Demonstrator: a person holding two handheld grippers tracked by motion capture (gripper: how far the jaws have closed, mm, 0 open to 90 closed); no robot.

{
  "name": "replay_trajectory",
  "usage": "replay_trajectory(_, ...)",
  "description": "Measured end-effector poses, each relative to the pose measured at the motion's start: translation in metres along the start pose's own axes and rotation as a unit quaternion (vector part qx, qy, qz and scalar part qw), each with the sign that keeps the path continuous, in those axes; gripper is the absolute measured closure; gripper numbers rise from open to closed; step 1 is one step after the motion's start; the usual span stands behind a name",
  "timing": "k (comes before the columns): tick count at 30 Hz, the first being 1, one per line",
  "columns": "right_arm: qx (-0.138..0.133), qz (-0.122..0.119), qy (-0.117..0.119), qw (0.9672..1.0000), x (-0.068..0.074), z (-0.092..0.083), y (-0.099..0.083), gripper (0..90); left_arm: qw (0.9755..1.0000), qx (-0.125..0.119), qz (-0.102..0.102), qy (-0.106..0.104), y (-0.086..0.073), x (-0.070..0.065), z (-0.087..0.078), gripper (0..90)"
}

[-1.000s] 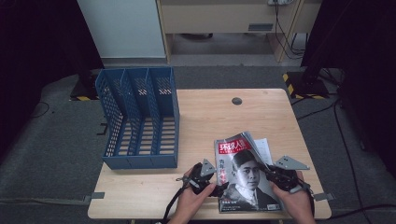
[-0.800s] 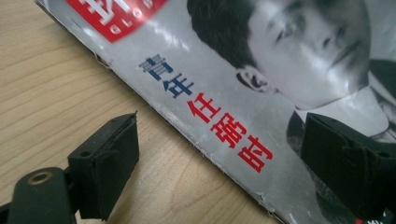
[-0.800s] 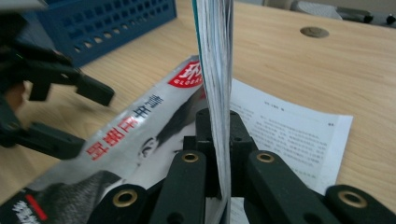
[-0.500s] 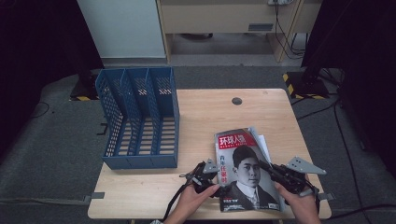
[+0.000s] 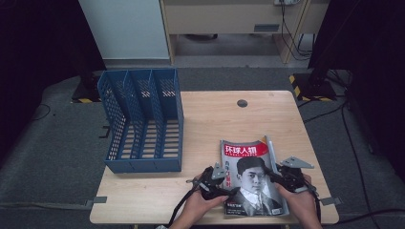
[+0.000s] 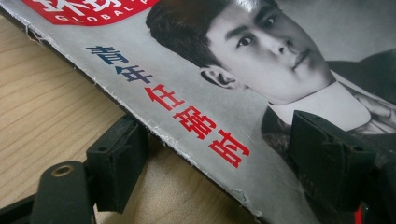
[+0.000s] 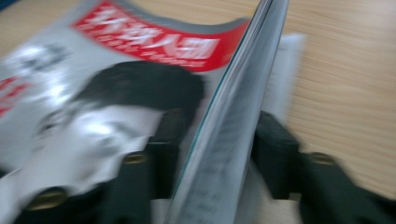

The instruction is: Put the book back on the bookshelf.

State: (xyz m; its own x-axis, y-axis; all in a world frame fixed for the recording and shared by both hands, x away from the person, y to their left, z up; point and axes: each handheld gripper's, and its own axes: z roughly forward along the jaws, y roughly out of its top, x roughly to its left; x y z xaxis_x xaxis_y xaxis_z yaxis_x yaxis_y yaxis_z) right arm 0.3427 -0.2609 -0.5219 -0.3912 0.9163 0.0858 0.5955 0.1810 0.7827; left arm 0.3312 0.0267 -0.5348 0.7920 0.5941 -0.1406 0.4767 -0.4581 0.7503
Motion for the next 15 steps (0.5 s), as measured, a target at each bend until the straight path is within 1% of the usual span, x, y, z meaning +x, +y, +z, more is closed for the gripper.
replay_trajectory(1,0.0,0.0,0.0,1.0,0.0,0.0,0.0,45.5,1.0,0.0,0.0,0.0,0.0,0.0,0.0,19.7)
replay_trajectory(2,0.005,0.011,-0.014,0.9998,-0.006,-0.002,0.001,41.6,1.0,0.0,0.001,0.0,0.0,0.0,0.0,19.7)
replay_trajectory(3,0.011,0.023,-0.032,0.9992,-0.014,-0.006,0.0,30.7,1.0,0.0,0.002,0.0,0.0,0.0,0.0,19.7)
replay_trajectory(4,0.011,0.023,-0.032,0.9992,-0.014,-0.006,0.0,30.7,1.0,0.0,0.002,0.0,0.0,0.0,0.0,19.9)
replay_trajectory(5,0.021,0.026,-0.026,0.9991,-0.016,-0.009,-0.002,28.7,1.0,0.002,0.005,0.004,0.0,-0.001,0.0,20.0)
replay_trajectory(6,0.03,0.019,-0.021,0.9992,-0.016,-0.01,-0.003,27.7,1.0,0.002,0.005,0.004,0.0,-0.001,0.0,20.1)
replay_trajectory(7,0.037,0.018,-0.018,0.999,-0.014,-0.01,-0.004,28.2,0.9999,0.004,0.011,0.01,0.0,-0.003,0.0,20.1)
replay_trajectory(9,0.041,0.008,-0.011,0.9991,-0.011,-0.01,-0.006,27.3,0.9998,0.006,0.014,0.012,0.0,-0.003,0.0,20.1)
replay_trajectory(10,0.043,0.01,-0.007,0.999,-0.009,-0.009,-0.006,27.0,0.9998,0.006,0.014,0.013,0.0,-0.004,0.0,20.2)
replay_trajectory(11,0.044,0.003,-0.006,0.999,-0.008,-0.008,-0.006,26.4,0.9998,0.005,0.013,0.013,0.0,-0.003,0.0,20.5)
replay_trajectory(12,0.049,0.005,-0.003,0.9988,-0.007,-0.007,-0.006,25.6,0.9998,0.004,0.012,0.014,0.0,-0.003,0.0,21.2)
replay_trajectory(14,0.059,0.009,0.01,0.9982,-0.006,-0.006,-0.007,23.7,0.9999,0.002,0.009,0.014,-0.001,-0.001,-0.001,24.3)
replay_trajectory(15,0.061,0.004,0.016,0.998,-0.006,-0.005,-0.007,21.5,0.9999,0.001,0.008,0.012,-0.001,-0.001,-0.001,25.5)
